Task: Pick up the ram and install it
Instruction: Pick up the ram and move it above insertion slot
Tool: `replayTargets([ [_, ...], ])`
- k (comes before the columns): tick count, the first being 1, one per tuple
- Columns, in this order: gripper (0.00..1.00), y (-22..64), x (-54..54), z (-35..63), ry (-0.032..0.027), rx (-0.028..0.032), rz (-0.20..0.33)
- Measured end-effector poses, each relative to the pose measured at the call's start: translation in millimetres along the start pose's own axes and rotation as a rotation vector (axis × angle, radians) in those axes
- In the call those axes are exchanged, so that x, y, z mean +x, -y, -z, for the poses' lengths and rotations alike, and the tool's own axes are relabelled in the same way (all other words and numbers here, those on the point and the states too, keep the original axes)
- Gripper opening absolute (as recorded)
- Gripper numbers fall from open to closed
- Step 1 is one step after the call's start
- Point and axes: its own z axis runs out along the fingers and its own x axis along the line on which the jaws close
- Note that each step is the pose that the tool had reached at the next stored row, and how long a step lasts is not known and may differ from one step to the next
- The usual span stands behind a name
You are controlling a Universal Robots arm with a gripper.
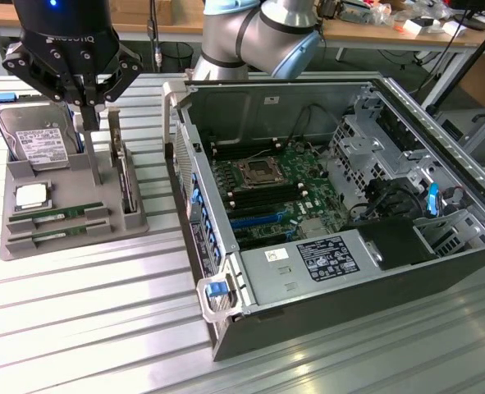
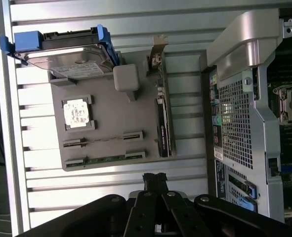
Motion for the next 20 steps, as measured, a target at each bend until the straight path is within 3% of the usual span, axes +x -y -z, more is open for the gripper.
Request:
replayTargets([
  [5, 0.11, 0.0, 0.0, 0.0, -0.001, -0.0006, 0.024],
  [20, 0.11, 0.0, 0.0, 0.0, -0.0085, -0.0035, 0.199],
])
